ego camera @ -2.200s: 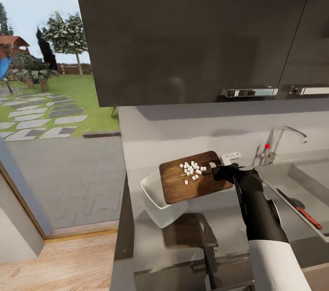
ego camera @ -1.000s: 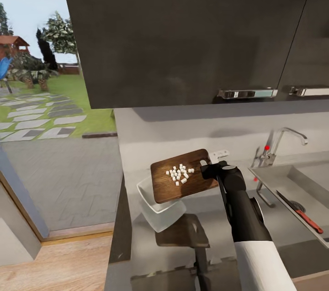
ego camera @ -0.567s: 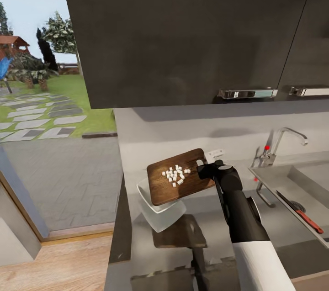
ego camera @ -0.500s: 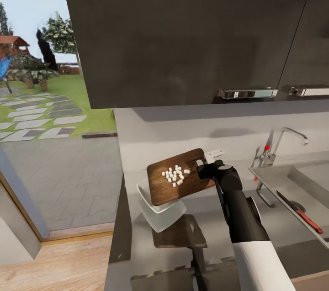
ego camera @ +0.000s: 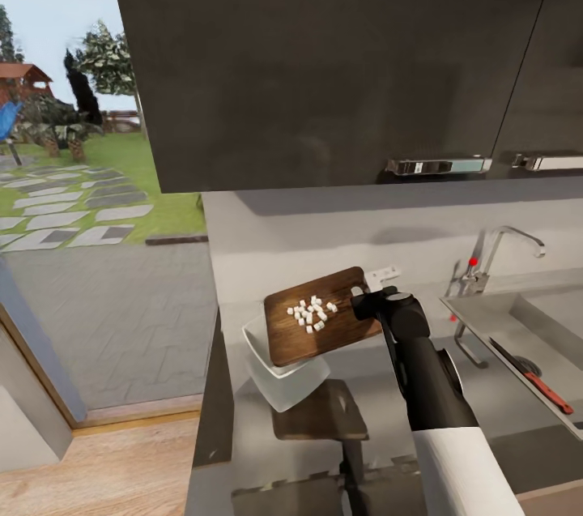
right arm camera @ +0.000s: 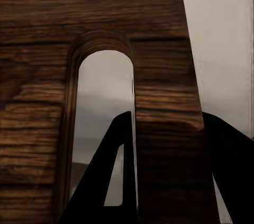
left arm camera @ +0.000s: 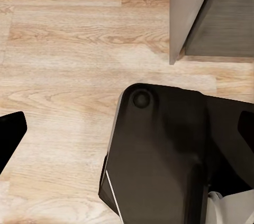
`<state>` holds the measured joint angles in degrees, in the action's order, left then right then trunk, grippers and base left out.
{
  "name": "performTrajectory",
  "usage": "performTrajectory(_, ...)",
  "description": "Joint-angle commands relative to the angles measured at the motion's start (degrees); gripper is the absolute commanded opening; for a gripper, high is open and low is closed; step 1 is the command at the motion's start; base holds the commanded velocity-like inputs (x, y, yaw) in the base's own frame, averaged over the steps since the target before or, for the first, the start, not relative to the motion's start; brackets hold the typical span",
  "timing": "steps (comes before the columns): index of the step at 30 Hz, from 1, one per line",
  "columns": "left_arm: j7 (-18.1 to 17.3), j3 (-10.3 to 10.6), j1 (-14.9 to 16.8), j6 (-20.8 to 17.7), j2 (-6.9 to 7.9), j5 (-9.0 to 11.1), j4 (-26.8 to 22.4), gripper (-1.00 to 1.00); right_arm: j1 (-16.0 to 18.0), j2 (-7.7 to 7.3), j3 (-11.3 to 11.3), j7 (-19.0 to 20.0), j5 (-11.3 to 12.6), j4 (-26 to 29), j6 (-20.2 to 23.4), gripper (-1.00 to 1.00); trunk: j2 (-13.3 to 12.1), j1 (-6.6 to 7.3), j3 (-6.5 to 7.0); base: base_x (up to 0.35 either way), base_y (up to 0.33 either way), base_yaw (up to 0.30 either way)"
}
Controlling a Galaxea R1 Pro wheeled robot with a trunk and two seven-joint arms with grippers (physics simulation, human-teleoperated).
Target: In the kitchen, take the Vidalia onion out of the sink, dice it on the chopping board with the paring knife, put the diced onion into the bowl on the countertop, then place both the paring knife and the chopping board into the sink.
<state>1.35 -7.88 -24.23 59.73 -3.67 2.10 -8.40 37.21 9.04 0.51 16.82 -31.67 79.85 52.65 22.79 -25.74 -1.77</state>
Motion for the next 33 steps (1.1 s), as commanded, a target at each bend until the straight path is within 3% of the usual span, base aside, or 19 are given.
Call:
performTrajectory(1,0.1,0.1,0.0,0.0,-0.02,0.2,-0.1,1.0,0.1,0.05,0.0,0.0,-0.5,0.1,0.3,-1.0,0.1,-0.04,-0.12,0.0,0.0,0.0)
performTrajectory(5,0.1,0.1,0.0,0.0,-0.02,0.2,-0.1,1.0,0.1,0.18,0.0,-2.6,-0.4,0.1,0.3,-1.0,0.1,-0.04,-0.12,0.004,0.0,0.0)
performTrajectory(15,0.1,0.1,0.0,0.0,-0.02,0.2,-0.1,1.0,0.1,0.21,0.0,-3.4,-0.4,0.1,0.4,-1.0,0.1,-0.04,-0.12,0.061,0.0,0.0)
performTrajectory(21,0.1,0.1,0.0,0.0,-0.02,0.2,-0.1,1.0,0.1,0.42,0.1,-6.5,-0.3,0.1,0.4,-1.0,0.1,-0.04,-0.12,0.002,0.0,0.0)
performTrajectory(33,0.1,0.1,0.0,0.0,-0.02,0.2,-0.1,1.0,0.1,0.96,0.2,-7.1,-0.8,0.0,1.8,-1.0,0.1,-0.04,-0.12,0.0,0.0,0.0)
